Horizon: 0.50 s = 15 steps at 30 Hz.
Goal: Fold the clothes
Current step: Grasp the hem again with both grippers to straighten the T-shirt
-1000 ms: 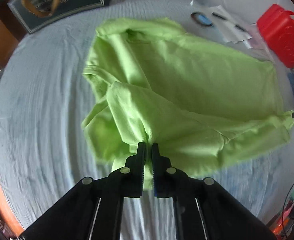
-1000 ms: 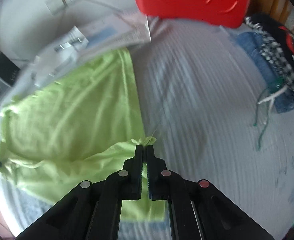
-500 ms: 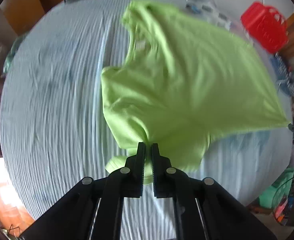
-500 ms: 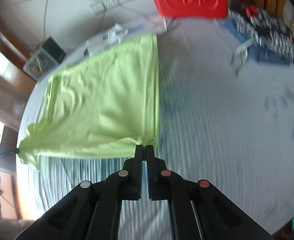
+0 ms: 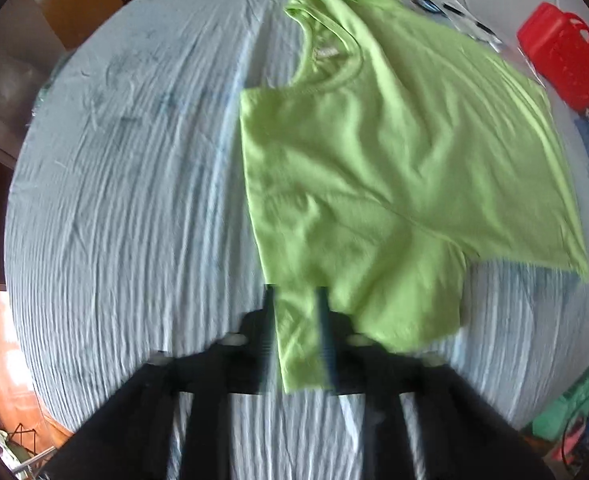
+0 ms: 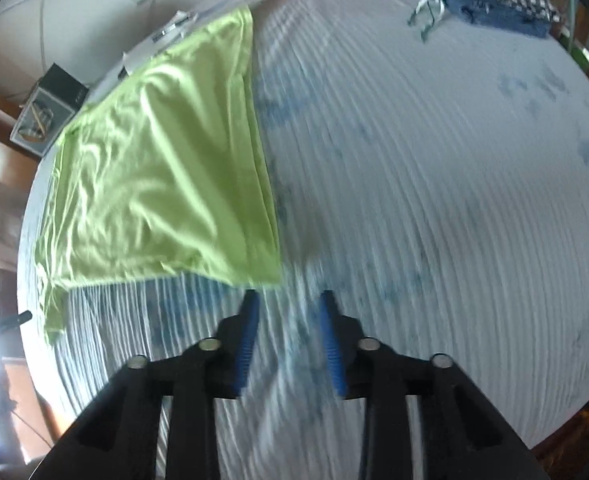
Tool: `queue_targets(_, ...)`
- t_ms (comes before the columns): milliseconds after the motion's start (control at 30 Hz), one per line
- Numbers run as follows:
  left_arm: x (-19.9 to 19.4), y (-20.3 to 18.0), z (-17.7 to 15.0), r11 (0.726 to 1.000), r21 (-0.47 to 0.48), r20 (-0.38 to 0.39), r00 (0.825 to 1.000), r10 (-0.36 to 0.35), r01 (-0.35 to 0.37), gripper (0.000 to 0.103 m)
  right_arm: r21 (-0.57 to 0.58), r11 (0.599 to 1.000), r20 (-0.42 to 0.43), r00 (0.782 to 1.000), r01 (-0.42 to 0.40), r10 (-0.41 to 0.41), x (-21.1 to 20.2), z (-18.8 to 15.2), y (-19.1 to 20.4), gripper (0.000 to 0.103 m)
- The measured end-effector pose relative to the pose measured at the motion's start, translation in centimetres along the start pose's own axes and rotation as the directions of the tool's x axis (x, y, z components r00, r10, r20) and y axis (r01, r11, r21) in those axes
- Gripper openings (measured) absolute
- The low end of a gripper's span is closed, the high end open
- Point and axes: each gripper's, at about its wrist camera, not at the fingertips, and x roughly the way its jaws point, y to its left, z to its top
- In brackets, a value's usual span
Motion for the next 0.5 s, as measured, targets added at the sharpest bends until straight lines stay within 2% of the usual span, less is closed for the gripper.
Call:
queue_targets(67, 0.6, 0.0, 0.1, 1.000, -0.006, 0.024, 1.000, 0.018, -0.017, 0.074, -0.007, 1.000, 0.016, 1.000, -0.003, 0.003, -0.1, 0.2, 0.6, 0.035)
queue_targets(233, 2.6, -0.7, -0.8, 1.000, -0.024, 0.006, 1.000, -0.016, 0.017, 0.074, -0.042, 0.999, 0.036, 0.999, 0.009, -0.007, 1.1, 0.5, 2.0, 0.035)
queue_targets(333, 3.4, -1.3, -1.5, 1.000, 0.008, 0.013, 1.000, 0.013, -0.013, 0.076, -0.086, 0.996, 0.046, 0.999, 0.032, -0.028, 1.9, 0.2, 3.0, 0.035)
queue_targets(367, 3.4, -1.6, -1.7, 0.999, 0.025, 0.029, 0.999, 0.027, -0.028, 0.078, -0.103, 0.994, 0.049, 0.998, 0.038, -0.033, 2.3, 0.1, 3.4, 0.035)
queue_targets(433, 3.5, -1.3, -1.9, 1.000, 0.017, 0.043, 0.999, 0.001, -0.002, 0.084, -0.126, 0.991, 0.053, 0.998, 0.044, -0.038, 3.0, -0.1, 3.9, 0.035)
queue_targets(467, 3.6, -1.4, -2.0, 1.000, 0.025, 0.047, 0.999, -0.002, 0.001, 0.091, -0.138, 0.989, 0.057, 0.997, 0.053, -0.046, 3.4, -0.2, 4.1, 0.036)
queue_targets(500, 3.8, -1.7, -2.2, 0.999, 0.044, 0.049, 0.999, 0.005, -0.008, 0.096, -0.146, 0.988, 0.062, 0.997, 0.058, -0.049, 3.6, -0.4, 4.2, 0.043)
